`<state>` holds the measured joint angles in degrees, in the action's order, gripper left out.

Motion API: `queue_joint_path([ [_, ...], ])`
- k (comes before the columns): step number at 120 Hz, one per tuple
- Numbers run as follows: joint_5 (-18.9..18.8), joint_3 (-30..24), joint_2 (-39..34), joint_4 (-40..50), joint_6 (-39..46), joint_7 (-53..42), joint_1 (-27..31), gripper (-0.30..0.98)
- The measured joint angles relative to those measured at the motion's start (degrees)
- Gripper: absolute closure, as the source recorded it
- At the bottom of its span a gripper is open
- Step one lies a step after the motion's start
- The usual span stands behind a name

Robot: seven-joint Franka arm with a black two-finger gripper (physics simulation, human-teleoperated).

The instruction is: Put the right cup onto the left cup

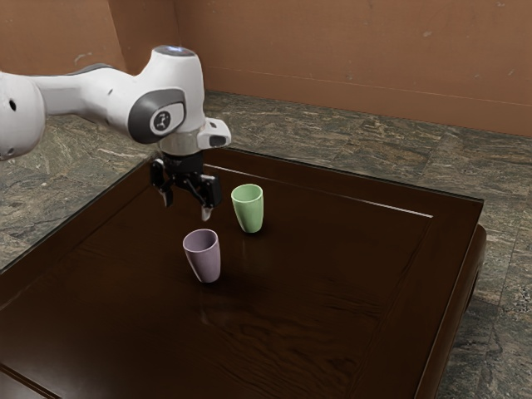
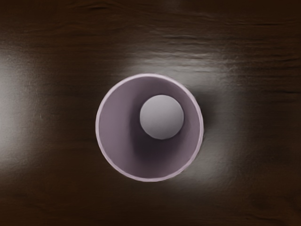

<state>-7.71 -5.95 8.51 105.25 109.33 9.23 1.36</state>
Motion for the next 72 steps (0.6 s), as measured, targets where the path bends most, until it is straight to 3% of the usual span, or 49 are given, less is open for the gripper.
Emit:
queue_joint_path([
  [72,-0.5,-1.8,9.5,6.5,22.1,10.6,0.7,0.02],
])
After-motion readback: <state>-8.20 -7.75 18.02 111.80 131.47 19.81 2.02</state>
